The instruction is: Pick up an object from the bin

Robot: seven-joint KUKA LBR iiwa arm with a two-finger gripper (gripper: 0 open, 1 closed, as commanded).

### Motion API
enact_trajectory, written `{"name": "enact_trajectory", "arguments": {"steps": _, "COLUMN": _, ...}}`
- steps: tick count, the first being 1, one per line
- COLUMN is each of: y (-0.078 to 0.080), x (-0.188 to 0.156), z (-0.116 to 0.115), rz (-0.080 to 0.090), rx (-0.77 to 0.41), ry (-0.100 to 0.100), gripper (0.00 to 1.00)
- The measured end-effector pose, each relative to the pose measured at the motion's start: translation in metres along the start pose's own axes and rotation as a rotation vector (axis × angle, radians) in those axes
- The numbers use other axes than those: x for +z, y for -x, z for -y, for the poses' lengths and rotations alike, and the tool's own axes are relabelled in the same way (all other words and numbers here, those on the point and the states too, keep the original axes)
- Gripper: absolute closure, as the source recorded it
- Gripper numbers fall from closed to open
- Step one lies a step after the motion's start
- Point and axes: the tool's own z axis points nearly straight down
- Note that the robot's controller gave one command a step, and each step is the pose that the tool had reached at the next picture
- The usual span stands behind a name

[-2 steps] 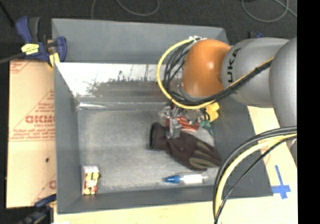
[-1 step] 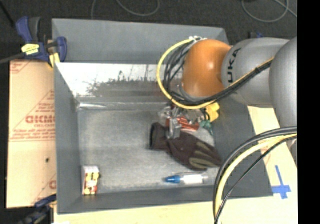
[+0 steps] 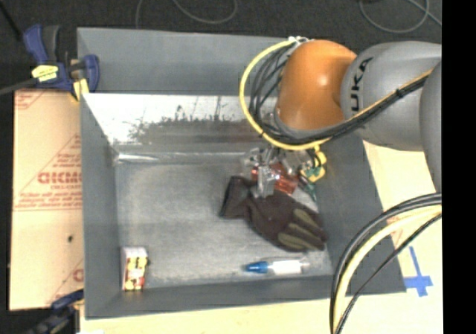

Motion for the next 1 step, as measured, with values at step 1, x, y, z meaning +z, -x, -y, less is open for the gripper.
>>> {"name": "enact_trajectory", "arguments": {"steps": 1, "y": 0.006, "x": -0.0702, "z": 0.002, "rz": 0.007, "rx": 0.008, "ry": -0.002, "gripper": 1.0}}
